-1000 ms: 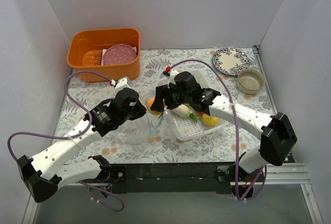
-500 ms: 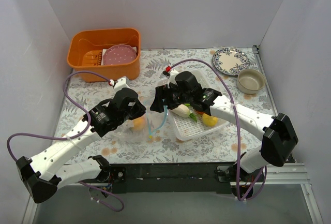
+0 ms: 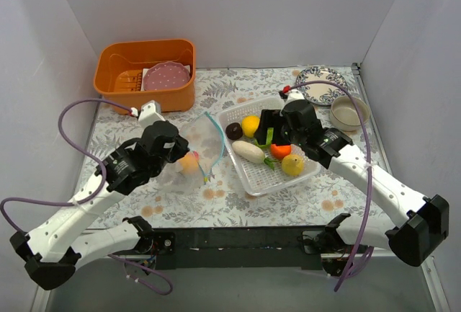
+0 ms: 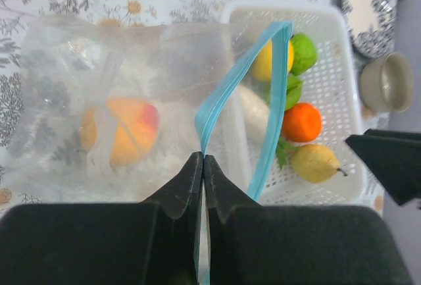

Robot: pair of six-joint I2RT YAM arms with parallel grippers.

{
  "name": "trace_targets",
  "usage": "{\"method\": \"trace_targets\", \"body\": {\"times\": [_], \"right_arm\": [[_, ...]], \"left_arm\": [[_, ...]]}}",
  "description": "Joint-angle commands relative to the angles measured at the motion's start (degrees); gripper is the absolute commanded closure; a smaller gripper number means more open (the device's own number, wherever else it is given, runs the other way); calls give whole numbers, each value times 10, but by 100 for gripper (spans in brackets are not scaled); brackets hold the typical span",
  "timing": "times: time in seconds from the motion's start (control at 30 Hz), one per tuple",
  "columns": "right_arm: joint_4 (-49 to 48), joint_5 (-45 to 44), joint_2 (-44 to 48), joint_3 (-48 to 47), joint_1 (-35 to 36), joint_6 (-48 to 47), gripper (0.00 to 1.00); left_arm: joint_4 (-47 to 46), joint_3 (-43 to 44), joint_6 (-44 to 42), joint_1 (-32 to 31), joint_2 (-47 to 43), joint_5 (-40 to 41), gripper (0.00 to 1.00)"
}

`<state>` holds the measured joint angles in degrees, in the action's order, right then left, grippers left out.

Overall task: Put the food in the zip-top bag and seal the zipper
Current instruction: Place the fake fruit in the zipper food storage bag, then pick up the fake fruit from the bin.

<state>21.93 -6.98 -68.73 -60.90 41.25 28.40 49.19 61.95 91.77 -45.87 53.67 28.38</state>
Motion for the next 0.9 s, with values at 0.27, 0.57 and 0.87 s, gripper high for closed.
{"method": "trace_targets", "body": {"times": [0.27, 0.57, 0.87], "right_arm": [[134, -84, 30, 58, -40, -40, 3], [156, -118, 25, 75, -40, -37, 2], [153, -124, -21, 103, -43, -36, 2]], "left_arm": [[8, 13, 3, -1, 5, 17, 100], [-22, 9, -13, -1, 24, -20, 100], [-24, 17, -20, -1, 49, -34, 100]]}}
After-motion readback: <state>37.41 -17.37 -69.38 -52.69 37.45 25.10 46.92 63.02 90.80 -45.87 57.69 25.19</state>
